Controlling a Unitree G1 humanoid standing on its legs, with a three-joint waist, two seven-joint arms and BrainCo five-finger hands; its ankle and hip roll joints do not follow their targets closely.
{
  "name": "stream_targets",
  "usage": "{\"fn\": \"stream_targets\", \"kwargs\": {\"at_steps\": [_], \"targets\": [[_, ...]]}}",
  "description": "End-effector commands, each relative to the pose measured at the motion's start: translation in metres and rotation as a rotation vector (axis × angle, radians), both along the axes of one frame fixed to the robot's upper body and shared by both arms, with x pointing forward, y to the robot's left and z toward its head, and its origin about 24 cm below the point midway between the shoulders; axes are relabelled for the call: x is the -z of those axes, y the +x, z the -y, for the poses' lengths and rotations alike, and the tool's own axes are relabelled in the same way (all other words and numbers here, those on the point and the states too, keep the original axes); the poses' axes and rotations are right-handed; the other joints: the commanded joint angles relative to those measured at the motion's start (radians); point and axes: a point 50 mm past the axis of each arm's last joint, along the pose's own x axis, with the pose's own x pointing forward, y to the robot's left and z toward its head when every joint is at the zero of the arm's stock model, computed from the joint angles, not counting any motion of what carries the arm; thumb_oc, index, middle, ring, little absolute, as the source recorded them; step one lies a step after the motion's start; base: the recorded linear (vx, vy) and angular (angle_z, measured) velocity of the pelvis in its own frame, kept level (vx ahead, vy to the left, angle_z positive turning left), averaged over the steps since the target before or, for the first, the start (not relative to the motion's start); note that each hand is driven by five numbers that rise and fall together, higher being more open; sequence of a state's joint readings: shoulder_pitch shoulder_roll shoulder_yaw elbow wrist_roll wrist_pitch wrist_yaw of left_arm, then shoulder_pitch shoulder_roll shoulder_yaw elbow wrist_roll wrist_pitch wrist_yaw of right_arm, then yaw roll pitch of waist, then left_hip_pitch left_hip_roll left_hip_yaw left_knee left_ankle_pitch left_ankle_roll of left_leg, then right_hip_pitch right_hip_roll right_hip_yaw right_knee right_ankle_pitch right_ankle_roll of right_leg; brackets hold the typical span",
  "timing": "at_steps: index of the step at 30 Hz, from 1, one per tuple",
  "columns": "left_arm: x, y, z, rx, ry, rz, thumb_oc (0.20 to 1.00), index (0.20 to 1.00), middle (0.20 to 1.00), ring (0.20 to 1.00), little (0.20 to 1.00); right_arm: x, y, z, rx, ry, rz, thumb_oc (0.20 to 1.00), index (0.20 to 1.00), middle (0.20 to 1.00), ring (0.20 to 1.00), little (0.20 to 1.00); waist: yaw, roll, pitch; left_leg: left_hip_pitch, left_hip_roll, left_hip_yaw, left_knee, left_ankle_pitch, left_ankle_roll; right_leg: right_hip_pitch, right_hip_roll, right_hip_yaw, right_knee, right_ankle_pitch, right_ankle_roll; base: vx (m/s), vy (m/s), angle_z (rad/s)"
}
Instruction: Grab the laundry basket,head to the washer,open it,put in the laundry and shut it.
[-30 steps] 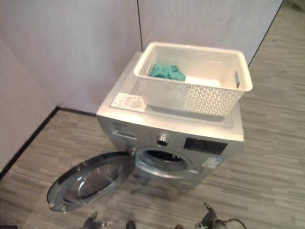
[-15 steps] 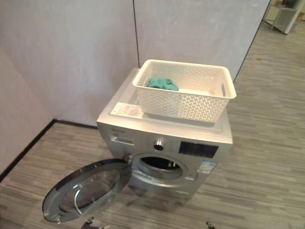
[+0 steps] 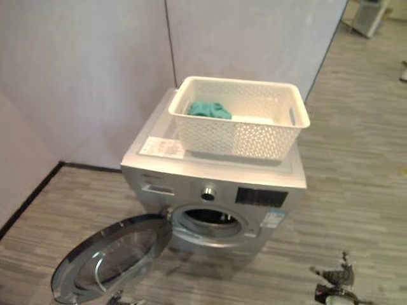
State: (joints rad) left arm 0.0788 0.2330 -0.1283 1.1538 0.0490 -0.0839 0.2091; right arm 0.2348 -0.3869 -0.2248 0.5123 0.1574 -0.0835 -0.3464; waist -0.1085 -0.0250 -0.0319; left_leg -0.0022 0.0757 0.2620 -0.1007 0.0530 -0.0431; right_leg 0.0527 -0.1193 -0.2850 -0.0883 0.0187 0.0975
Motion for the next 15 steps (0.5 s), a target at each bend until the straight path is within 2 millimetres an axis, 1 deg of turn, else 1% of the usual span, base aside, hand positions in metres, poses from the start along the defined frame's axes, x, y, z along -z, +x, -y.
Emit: {"fn": "stream_targets", "kwargs": {"at_steps": [1, 2, 3, 5, 6, 7, 8, 9, 10, 11, 15], "targets": [[-0.006, 0.017, -0.012, 0.008, 0.049, 0.032, 1.0, 1.0, 1.0, 1.0, 1.0, -0.044, 0.021, 0.018, 0.023, -0.277, 0.133, 1.0, 1.0, 1.0, 1.0, 1.0, 0.007, 0.026, 0.037, 0.048, -0.033, -0.003, 0.013, -0.122, 0.041, -0.008, -0.04, 0.047, 0.102, -0.05, 0.066, 0.03, 0.036, -0.01], [-0.006, 0.017, -0.012, 0.009, 0.049, 0.032, 1.0, 1.0, 1.0, 1.0, 1.0, -0.044, 0.021, 0.018, 0.023, -0.277, 0.131, 1.0, 1.0, 1.0, 1.0, 1.0, 0.008, 0.025, 0.037, 0.048, -0.033, -0.002, 0.013, -0.123, 0.041, -0.007, -0.04, 0.047, 0.102, -0.05, 0.066, 0.04, 0.04, 0.0], [-0.006, 0.017, -0.011, 0.01, 0.051, 0.034, 1.0, 1.0, 1.0, 1.0, 1.0, -0.049, 0.023, 0.016, 0.014, -0.298, 0.155, 1.0, 1.0, 1.0, 1.0, 1.0, 0.007, 0.025, 0.036, 0.049, -0.033, -0.002, 0.013, -0.123, 0.042, -0.007, -0.041, 0.047, 0.101, -0.05, 0.066, 0.0, 0.0, 0.0], [-0.005, 0.018, -0.007, 0.01, 0.048, 0.036, 1.0, 1.0, 1.0, 1.0, 1.0, -0.067, 0.03, 0.004, -0.032, -0.358, 0.237, 1.0, 1.0, 1.0, 1.0, 1.0, -0.001, 0.026, 0.037, 0.048, -0.033, -0.001, 0.013, -0.124, 0.042, -0.009, -0.042, 0.046, 0.1, -0.05, 0.067, 0.0, 0.0, 0.0], [-0.005, 0.018, -0.007, 0.01, 0.048, 0.035, 1.0, 1.0, 1.0, 1.0, 1.0, -0.067, 0.029, 0.004, -0.032, -0.358, 0.236, 1.0, 1.0, 1.0, 1.0, 1.0, -0.001, 0.025, 0.036, 0.047, -0.033, -0.001, 0.013, -0.124, 0.042, -0.009, -0.042, 0.046, 0.1, -0.05, 0.067, 0.0, 0.0, 0.0], [-0.004, 0.018, -0.006, 0.009, 0.046, 0.037, 1.0, 1.0, 1.0, 1.0, 1.0, -0.077, 0.033, -0.002, -0.058, -0.388, 0.277, 1.0, 1.0, 1.0, 1.0, 1.0, -0.003, 0.026, 0.036, 0.047, -0.032, 0.0, 0.013, -0.124, 0.041, -0.01, -0.042, 0.047, 0.098, -0.05, 0.067, 0.0, 0.0, 0.0], [-0.004, 0.02, -0.002, 0.016, 0.046, 0.044, 1.0, 1.0, 1.0, 1.0, 1.0, -0.095, 0.04, -0.012, -0.106, -0.432, 0.365, 1.0, 1.0, 1.0, 1.0, 1.0, -0.006, 0.027, 0.036, 0.049, -0.031, 0.002, 0.013, -0.124, 0.041, -0.009, -0.042, 0.045, 0.096, -0.05, 0.067, 0.01, -0.005, -0.04], [-0.004, 0.02, -0.002, 0.016, 0.046, 0.044, 1.0, 1.0, 1.0, 1.0, 1.0, -0.095, 0.039, -0.012, -0.106, -0.432, 0.364, 1.0, 1.0, 1.0, 1.0, 1.0, -0.006, 0.027, 0.036, 0.049, -0.031, 0.002, 0.013, -0.124, 0.041, -0.009, -0.042, 0.045, 0.096, -0.05, 0.067, 0.01, -0.007, -0.05], [-0.004, 0.02, -0.001, 0.022, 0.044, 0.048, 1.0, 1.0, 1.0, 1.0, 1.0, -0.104, 0.043, -0.018, -0.137, -0.451, 0.41, 1.0, 1.0, 1.0, 1.0, 1.0, -0.006, 0.027, 0.035, 0.05, -0.03, 0.002, 0.013, -0.124, 0.04, -0.009, -0.041, 0.044, 0.094, -0.05, 0.067, 0.0, -0.01, -0.05], [-0.004, 0.021, 0.001, 0.031, 0.043, 0.052, 1.0, 1.0, 1.0, 1.0, 1.0, -0.119, 0.047, -0.026, -0.19, -0.489, 0.472, 1.0, 1.0, 1.0, 1.0, 1.0, -0.007, 0.028, 0.033, 0.049, -0.028, 0.005, 0.013, -0.12, 0.04, -0.011, -0.04, 0.046, 0.09, -0.047, 0.066, 0.0, -0.013, -0.04], [-0.005, 0.023, 0.002, 0.066, 0.054, 0.056, 1.0, 1.0, 1.0, 1.0, 1.0, -0.167, 0.052, -0.046, -0.334, -0.658, 0.631, 1.0, 1.0, 1.0, 1.0, 1.0, -0.007, 0.028, 0.033, 0.054, -0.025, 0.007, 0.013, -0.12, 0.037, -0.008, -0.036, 0.045, 0.084, -0.048, 0.065, 0.01, -0.016, -0.04]]}}
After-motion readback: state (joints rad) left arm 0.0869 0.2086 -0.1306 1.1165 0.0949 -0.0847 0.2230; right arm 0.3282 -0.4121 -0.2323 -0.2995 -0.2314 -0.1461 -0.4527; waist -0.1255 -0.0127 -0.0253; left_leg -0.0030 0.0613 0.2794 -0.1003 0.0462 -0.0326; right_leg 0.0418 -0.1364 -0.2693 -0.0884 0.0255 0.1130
